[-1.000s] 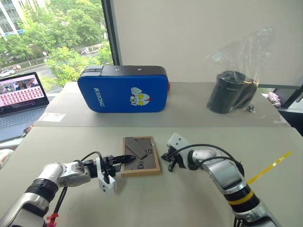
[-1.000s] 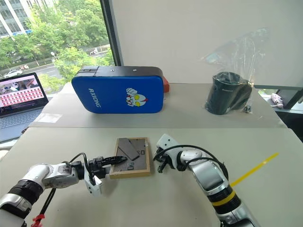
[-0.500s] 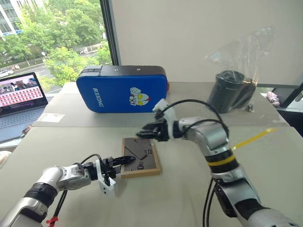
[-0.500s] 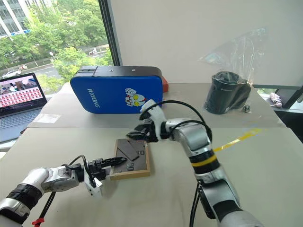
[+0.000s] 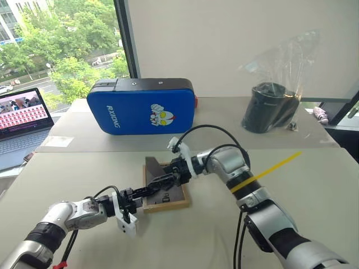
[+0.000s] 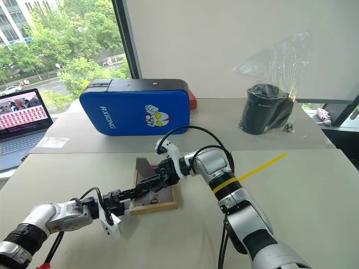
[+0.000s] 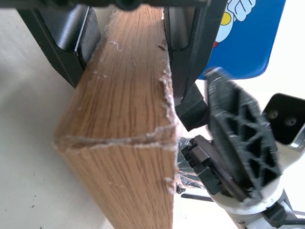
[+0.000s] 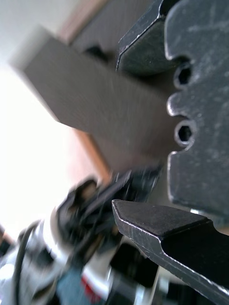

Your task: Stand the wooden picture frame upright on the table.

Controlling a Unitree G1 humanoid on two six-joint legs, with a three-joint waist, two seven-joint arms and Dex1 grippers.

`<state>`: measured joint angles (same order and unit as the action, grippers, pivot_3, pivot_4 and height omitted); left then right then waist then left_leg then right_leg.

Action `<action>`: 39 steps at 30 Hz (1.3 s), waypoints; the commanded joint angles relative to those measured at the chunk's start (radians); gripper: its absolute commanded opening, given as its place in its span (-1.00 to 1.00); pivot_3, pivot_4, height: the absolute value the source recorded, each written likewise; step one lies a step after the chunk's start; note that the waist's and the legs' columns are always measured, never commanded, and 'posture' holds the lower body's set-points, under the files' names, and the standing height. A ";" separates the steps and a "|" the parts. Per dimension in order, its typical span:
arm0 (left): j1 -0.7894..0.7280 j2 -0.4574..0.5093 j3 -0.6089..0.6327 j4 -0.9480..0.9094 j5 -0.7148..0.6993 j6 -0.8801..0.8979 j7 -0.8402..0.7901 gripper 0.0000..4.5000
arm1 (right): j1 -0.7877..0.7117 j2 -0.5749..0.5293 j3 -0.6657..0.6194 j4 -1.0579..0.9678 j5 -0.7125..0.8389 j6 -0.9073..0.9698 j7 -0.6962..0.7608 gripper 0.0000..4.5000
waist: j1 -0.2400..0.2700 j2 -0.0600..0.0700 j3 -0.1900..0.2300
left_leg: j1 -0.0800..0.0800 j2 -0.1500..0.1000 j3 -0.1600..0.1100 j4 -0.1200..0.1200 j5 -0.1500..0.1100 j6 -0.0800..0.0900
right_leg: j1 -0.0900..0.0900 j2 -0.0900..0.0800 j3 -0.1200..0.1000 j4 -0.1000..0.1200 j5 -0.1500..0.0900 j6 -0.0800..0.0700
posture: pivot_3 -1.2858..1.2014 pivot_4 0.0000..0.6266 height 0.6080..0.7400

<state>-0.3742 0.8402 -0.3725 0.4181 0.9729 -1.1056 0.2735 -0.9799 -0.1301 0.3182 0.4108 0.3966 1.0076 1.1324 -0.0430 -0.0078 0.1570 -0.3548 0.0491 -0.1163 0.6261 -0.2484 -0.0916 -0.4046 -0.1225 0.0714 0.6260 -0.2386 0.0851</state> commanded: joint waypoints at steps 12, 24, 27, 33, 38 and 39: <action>0.030 -0.018 -0.059 0.007 0.007 0.006 -0.052 -0.49 | 0.080 -0.145 -0.119 -0.200 0.102 0.029 -0.014 0.98 | 0.001 0.000 0.001 | -0.015 0.000 0.000 0.002 0.001 -0.001 | -0.017 0.000 0.000 0.004 0.001 -0.001 | 0.03 -0.52 1.00; 0.015 0.004 -0.056 0.044 -0.010 -0.014 -0.047 -0.49 | 0.365 -0.558 -0.300 -0.491 0.013 -0.265 -0.037 0.98 | 0.000 0.002 0.000 | -0.014 0.000 0.000 0.002 0.001 0.000 | -0.015 0.000 0.000 0.004 0.001 -0.001 | 0.03 -0.52 1.00; 0.007 0.010 -0.055 0.061 -0.018 -0.027 -0.044 -0.49 | 0.517 -0.650 -0.240 -0.582 -0.183 -0.628 -0.068 0.98 | -0.005 0.002 0.000 | -0.013 0.000 0.000 0.001 0.001 0.000 | -0.015 0.000 0.000 0.003 -0.003 0.006 | 0.03 -0.52 1.00; -0.024 -0.005 -0.056 0.126 -0.080 -0.071 -0.054 -0.49 | 0.699 -0.659 -0.049 -0.635 -0.608 -1.440 -0.251 0.98 | -0.014 0.001 0.001 | -0.012 0.000 0.000 0.002 0.002 -0.001 | -0.015 0.000 0.001 0.003 -0.004 0.008 | 0.03 -0.52 1.00; -0.052 -0.010 -0.053 0.160 -0.147 -0.139 -0.077 -0.49 | 0.634 -0.503 0.028 -0.597 -0.793 -1.609 -0.421 0.98 | -0.017 -0.003 0.003 | -0.012 0.000 0.000 0.002 0.007 -0.007 | -0.014 0.000 0.001 0.004 -0.002 0.008 | 0.03 -0.52 1.00; -0.056 -0.010 -0.054 0.153 -0.157 -0.150 -0.089 -0.49 | 0.606 -0.471 0.036 -0.583 -0.807 -1.610 -0.443 0.98 | -0.016 -0.004 0.003 | -0.012 0.000 0.000 0.002 0.008 -0.008 | -0.014 0.000 0.001 0.003 -0.001 0.008 | 0.03 -0.52 1.00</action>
<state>-0.4411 0.8205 -0.4093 0.5519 0.8272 -1.2305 0.2219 -0.3222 -0.6333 0.3653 -0.1781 -0.3733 -0.5708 0.7522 -0.0588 -0.0119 0.1598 -0.3667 0.0488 -0.1159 0.6282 -0.2405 -0.0996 -0.4180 -0.1225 0.0729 0.6290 -0.2395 0.0927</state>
